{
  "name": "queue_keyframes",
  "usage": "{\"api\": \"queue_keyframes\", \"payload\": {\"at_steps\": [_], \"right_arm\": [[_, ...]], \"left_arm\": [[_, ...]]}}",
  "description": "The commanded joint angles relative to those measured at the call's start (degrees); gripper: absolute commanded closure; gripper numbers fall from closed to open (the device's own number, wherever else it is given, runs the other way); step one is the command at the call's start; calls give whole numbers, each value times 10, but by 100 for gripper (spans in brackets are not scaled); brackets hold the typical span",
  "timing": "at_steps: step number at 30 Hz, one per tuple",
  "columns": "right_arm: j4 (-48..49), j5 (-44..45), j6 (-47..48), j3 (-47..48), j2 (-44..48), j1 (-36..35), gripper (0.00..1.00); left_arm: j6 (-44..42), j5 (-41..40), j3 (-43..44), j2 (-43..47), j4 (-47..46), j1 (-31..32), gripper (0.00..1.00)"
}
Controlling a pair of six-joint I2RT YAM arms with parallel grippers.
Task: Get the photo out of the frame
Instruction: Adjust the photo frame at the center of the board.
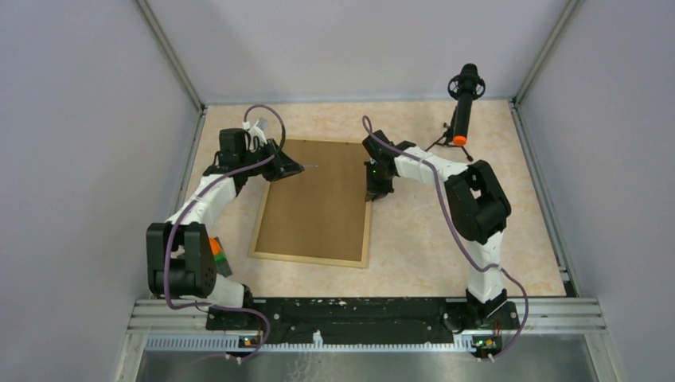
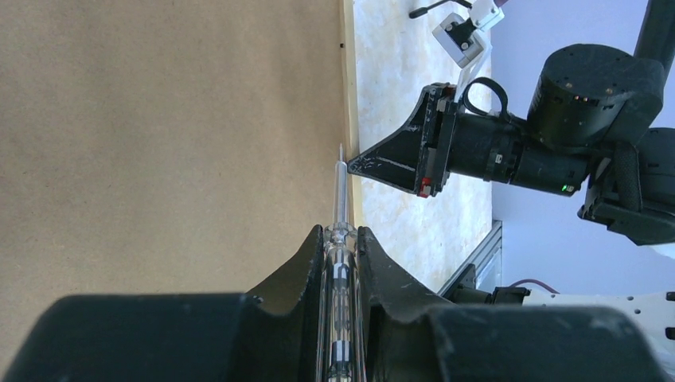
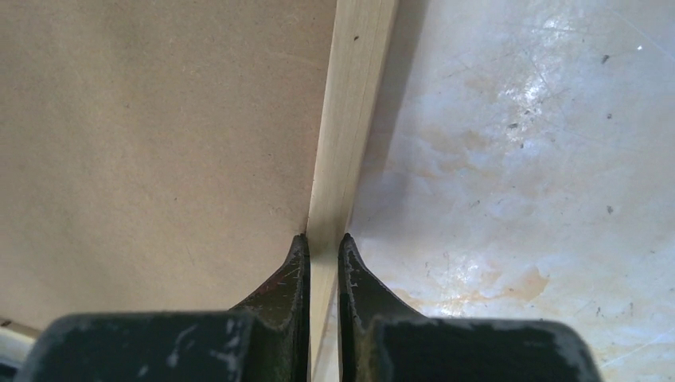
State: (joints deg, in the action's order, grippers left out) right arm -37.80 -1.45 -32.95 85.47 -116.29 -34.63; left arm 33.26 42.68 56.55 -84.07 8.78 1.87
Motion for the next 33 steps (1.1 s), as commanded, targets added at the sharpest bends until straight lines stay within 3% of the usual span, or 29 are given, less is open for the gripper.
{"api": "queue_keyframes", "payload": {"at_steps": [1, 6, 16, 21, 24, 28, 33], "right_arm": [[15, -97, 47, -16, 46, 35, 100], [42, -172, 85, -33, 46, 68, 100], [60, -187, 112, -28, 45, 85, 100], [48, -164, 142, 10, 71, 99, 63], [31, -160, 165, 29, 89, 99, 49], [37, -185, 195, 27, 120, 99, 42], [111, -315, 320, -13, 195, 87, 41]], "left_arm": [[1, 25, 7, -10, -12, -4, 100], [-3, 38, 7, -18, -12, -5, 100], [-36, 62, 8, -28, -2, -14, 100], [-84, 104, 36, -36, 35, -15, 100], [-105, 110, 47, -28, 47, -14, 100], [-135, 118, 68, -34, 82, -14, 100], [-184, 160, 113, -49, 152, -14, 100]]}}
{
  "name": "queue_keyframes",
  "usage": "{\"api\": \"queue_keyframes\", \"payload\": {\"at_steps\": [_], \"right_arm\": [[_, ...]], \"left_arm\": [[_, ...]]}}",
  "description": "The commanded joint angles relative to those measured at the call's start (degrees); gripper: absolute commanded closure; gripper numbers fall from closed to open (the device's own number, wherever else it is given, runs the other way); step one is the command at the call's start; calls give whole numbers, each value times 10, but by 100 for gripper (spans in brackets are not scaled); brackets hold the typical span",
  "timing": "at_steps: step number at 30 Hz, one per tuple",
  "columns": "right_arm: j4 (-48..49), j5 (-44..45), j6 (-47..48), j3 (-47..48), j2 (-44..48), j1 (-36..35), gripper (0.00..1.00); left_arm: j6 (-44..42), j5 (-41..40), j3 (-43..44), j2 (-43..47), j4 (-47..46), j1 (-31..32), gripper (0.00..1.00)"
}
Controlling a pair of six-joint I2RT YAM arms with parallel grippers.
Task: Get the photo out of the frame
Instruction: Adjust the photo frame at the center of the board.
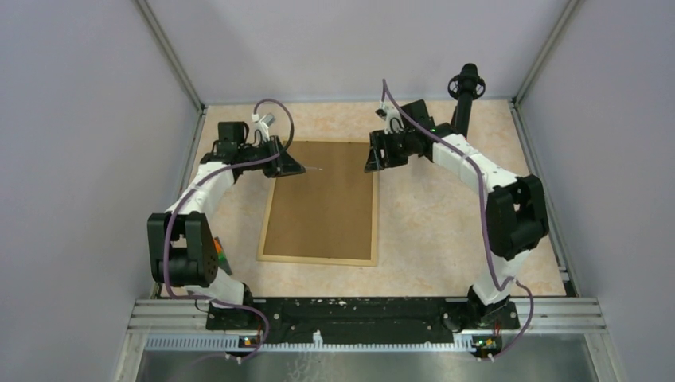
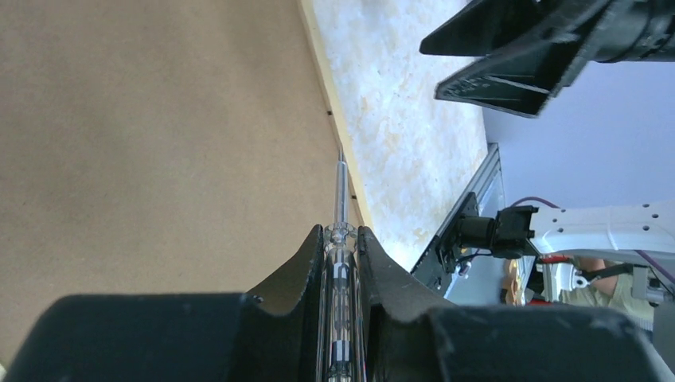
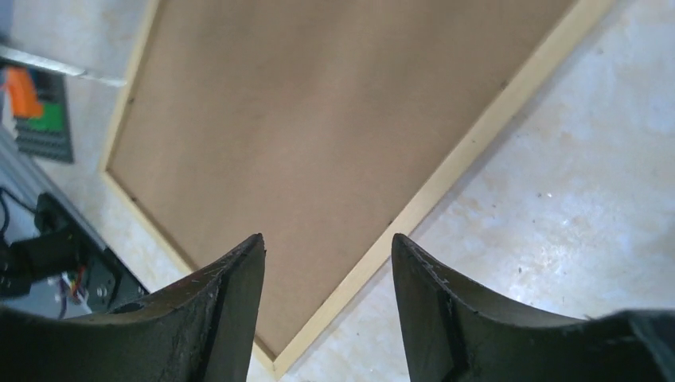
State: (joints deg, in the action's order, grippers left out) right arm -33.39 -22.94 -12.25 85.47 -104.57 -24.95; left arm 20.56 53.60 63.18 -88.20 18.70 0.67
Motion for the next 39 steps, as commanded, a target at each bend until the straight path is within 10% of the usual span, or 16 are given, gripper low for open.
{"api": "queue_keyframes", "payload": {"at_steps": [1, 9, 26, 35, 39], "right_arm": [[78, -104, 160, -17, 93, -20, 41], [98, -35, 385, 11, 110, -141, 40], [98, -39, 491, 23, 52, -198, 49], [94, -56, 539, 10, 58, -215, 89], [80, -9, 511, 8, 69, -210, 100]], "left_arm": [[-67, 62, 57, -12, 69, -2, 100], [-133, 127, 99, -40, 171, 26, 100], [-125, 185, 100, -42, 173, 72, 100], [-112, 189, 108, -44, 159, 76, 100], [-114, 163, 120, -39, 154, 72, 67]]}}
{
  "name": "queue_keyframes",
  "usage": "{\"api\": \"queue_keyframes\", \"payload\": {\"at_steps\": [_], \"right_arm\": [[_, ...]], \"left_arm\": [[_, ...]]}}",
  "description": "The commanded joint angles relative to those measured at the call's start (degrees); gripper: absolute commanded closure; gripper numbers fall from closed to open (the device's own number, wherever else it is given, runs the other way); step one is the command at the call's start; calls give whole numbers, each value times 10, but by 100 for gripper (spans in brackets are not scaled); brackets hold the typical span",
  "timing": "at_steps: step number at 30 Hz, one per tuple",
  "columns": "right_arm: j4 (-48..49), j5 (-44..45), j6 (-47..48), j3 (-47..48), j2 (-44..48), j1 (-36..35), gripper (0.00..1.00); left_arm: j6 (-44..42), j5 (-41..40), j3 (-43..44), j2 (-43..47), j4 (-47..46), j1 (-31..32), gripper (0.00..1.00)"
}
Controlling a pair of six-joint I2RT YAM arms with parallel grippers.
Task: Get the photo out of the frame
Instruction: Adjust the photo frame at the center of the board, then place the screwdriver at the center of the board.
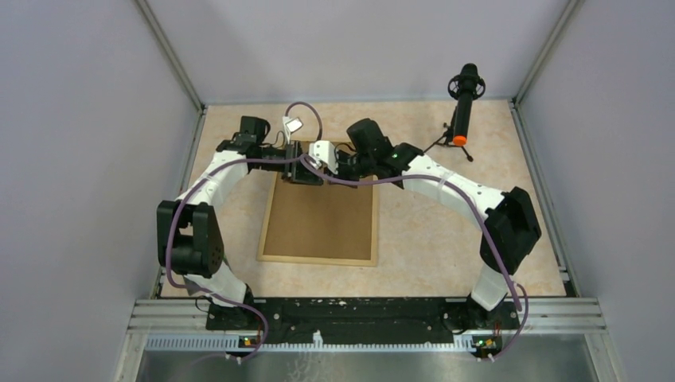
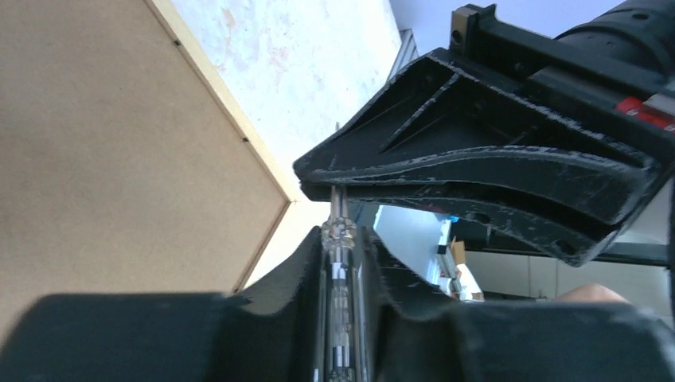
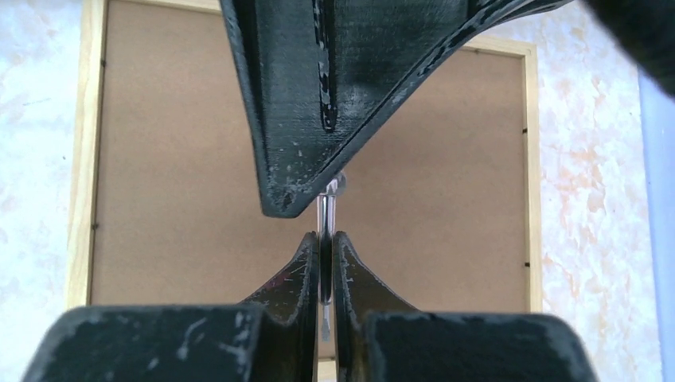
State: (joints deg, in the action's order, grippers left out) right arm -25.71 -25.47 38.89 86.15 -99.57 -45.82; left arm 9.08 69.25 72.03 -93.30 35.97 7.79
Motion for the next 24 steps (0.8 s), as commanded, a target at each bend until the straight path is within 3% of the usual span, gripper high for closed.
{"api": "queue_keyframes", "payload": {"at_steps": [1, 4, 7, 14, 19, 24], "right_arm": [[-10, 19, -14, -2, 27, 5, 100], [-36, 20, -56, -43, 69, 43, 100], [-58, 46, -75, -123, 128, 93, 100], [-125, 99, -175, -271, 227, 277, 100], [-97, 178, -245, -379, 306, 343, 100], [-52, 225, -262, -405, 290, 404, 100]], "left_arm": [[1, -1, 34, 14, -21, -3, 54], [0, -44, 36, 23, -39, -21, 25], [-19, -104, 40, 32, -57, -40, 4], [-52, -237, 53, 19, -82, -43, 1], [-41, -361, 57, -12, -74, -6, 1], [-102, -354, 48, -26, -74, 14, 1]]}}
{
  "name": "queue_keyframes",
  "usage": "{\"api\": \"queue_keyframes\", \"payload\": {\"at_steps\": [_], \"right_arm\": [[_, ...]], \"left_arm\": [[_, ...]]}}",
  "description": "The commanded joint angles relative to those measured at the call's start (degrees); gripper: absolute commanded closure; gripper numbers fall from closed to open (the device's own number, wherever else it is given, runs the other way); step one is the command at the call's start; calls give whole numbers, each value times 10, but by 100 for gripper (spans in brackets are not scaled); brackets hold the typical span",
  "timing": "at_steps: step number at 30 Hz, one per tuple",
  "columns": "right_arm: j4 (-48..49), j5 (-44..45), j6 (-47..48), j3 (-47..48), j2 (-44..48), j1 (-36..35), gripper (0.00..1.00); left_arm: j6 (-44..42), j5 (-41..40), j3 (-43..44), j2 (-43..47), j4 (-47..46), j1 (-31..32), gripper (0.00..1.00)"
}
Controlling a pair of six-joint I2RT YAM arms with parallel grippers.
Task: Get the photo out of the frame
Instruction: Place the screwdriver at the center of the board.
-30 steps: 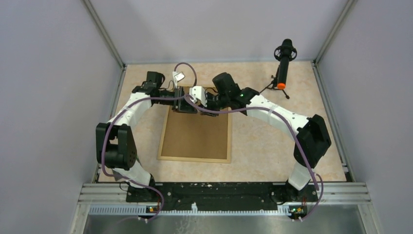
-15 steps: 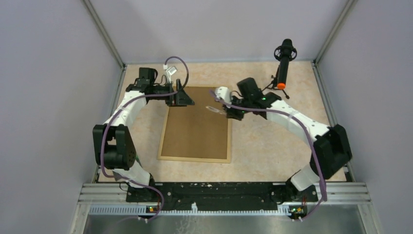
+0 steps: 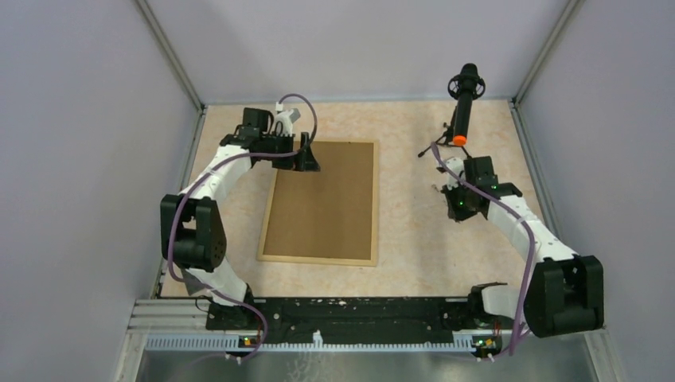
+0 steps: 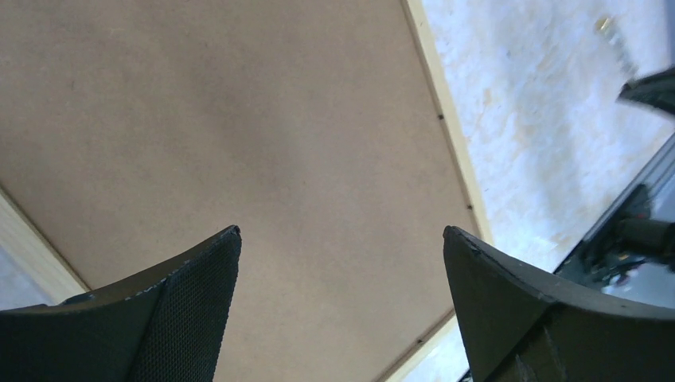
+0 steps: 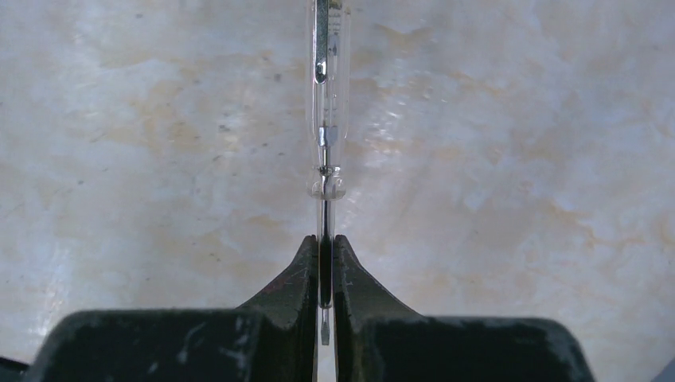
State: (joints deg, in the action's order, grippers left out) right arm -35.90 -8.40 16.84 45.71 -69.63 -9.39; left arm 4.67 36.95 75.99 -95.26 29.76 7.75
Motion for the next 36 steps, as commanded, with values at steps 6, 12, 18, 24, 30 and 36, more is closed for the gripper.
{"api": "queue_keyframes", "payload": {"at_steps": [6, 12, 18, 24, 30, 36], "right_arm": [[79, 94, -45, -18, -56, 108, 100], [117, 87, -61, 5, -139, 139, 92], [121, 73, -70, 30, -193, 139, 70], [119, 60, -71, 12, -189, 139, 61], [115, 30, -62, -20, -110, 139, 42], [86, 0, -19, -30, -30, 130, 36]], "left_arm": [[-205, 35, -6, -2, 16, 30, 1], [-370, 80, -28, 6, 101, 77, 1], [-541, 48, -115, 68, 156, 153, 3], [-644, 6, -194, 120, 184, 212, 7], [-682, -29, -253, 148, 179, 259, 15], [-659, -76, -301, 157, 108, 290, 24]]}}
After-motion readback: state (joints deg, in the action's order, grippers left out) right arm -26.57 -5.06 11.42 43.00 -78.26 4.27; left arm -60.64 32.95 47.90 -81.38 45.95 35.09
